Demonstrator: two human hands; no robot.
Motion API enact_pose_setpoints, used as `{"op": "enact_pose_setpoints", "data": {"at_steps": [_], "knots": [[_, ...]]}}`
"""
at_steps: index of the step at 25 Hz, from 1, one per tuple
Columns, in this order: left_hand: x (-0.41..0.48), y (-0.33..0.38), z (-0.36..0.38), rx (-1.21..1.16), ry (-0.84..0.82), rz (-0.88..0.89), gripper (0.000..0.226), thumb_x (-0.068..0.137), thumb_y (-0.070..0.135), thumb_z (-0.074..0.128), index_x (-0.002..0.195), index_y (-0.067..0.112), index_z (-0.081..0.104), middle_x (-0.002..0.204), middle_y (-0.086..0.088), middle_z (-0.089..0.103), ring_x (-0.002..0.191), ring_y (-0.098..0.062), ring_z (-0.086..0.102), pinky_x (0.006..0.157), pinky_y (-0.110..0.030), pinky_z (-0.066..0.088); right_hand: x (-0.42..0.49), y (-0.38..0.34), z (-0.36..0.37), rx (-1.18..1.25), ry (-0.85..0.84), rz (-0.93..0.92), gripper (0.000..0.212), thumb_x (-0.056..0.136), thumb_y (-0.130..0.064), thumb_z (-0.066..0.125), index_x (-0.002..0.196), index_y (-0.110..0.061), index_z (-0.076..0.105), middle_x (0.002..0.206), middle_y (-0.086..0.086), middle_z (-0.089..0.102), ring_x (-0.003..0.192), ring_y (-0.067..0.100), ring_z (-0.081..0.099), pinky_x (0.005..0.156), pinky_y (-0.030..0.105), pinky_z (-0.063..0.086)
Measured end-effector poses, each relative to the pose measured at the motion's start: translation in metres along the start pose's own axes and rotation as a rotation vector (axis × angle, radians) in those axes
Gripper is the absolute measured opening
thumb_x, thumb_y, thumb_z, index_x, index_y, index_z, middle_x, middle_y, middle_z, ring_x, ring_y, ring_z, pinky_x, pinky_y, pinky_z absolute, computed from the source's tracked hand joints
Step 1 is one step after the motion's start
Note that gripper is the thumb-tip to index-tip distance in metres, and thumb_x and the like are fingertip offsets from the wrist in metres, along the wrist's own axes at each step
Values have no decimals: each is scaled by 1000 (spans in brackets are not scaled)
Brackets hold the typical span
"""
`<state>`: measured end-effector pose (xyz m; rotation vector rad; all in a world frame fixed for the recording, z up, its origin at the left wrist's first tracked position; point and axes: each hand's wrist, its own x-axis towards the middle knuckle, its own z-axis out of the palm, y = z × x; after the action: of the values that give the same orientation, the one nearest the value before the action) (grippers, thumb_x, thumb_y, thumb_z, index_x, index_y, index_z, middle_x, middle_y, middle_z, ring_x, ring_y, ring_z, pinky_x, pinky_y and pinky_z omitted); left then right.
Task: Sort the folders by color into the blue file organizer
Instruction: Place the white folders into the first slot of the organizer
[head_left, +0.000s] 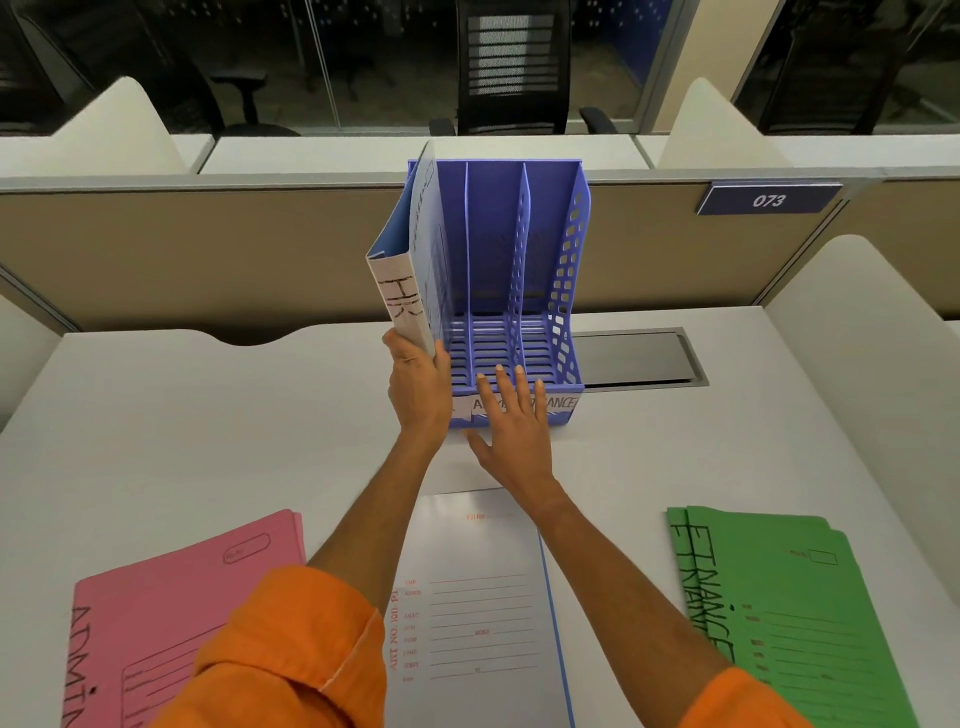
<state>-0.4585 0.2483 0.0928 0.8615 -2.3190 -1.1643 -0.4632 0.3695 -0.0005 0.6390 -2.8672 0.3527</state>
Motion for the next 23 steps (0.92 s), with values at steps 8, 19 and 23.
{"op": "enact_pose_setpoints", "data": {"at_steps": [8, 19, 23], "knots": [[-7, -16, -20, -33, -94, 19, 61, 89, 45, 63, 132, 17, 29, 143, -9, 48, 114, -32, 63, 87, -44, 57, 0, -2, -12, 25, -37, -11, 85, 81, -58, 63, 150, -24, 27, 157, 8, 24, 146, 34, 16, 116, 52, 4], [-40, -66, -57, 621, -350, 159, 78, 94, 64, 35, 156, 21, 15, 165, -5, -2, 152, -29, 1, 121, -47, 11, -33, -22, -51, 48, -41, 15, 83, 82, -65, 51, 149, -20, 32, 155, 8, 30, 144, 34, 24, 114, 53, 13], [-79, -72, -77, 660, -367, 205, 75, 96, 63, 29, 156, 23, 11, 165, -4, -4, 152, -27, -2, 122, -46, 6, -69, -27, -62, 37, -46, 18, 84, 82, -69, 44, 147, -17, 35, 155, 10, 31, 143, 35, 26, 114, 52, 17]]}}
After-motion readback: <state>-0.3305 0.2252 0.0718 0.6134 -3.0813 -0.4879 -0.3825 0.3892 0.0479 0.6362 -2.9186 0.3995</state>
